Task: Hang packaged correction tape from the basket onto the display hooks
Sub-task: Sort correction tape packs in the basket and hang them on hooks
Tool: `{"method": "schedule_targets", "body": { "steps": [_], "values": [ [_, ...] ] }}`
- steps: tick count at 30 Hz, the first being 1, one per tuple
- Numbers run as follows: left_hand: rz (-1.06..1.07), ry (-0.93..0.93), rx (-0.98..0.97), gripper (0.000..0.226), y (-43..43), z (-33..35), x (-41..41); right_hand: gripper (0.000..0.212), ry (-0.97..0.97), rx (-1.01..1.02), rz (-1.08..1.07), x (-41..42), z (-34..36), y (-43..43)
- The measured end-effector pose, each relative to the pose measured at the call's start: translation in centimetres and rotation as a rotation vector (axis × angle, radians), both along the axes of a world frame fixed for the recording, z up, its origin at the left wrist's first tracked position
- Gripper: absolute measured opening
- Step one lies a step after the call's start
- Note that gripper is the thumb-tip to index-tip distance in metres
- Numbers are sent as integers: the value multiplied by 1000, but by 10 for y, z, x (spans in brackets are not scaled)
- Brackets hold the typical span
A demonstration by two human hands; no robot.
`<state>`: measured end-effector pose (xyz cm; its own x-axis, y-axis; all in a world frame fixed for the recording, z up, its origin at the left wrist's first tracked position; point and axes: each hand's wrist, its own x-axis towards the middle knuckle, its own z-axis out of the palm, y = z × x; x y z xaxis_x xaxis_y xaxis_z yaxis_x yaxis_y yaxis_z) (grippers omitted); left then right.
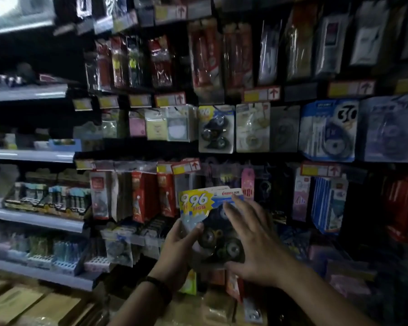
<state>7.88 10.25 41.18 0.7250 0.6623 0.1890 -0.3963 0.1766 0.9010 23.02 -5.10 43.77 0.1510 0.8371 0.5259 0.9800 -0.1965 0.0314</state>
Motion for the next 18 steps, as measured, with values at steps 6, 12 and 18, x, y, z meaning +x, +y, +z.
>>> {"method": "schedule_targets", "body": {
  "steps": [6, 12, 18],
  "values": [
    [14, -19, 99, 42, 30, 50, -3, 120, -214, 122, 82, 16, 52, 29],
    [87, -14, 114, 31, 59, 79, 3, 121, -239, 177, 88, 31, 90, 60],
    [485, -104, 203, 17, 95, 91, 7, 120, -236, 201, -83, 58, 131, 97]
  ]
}}
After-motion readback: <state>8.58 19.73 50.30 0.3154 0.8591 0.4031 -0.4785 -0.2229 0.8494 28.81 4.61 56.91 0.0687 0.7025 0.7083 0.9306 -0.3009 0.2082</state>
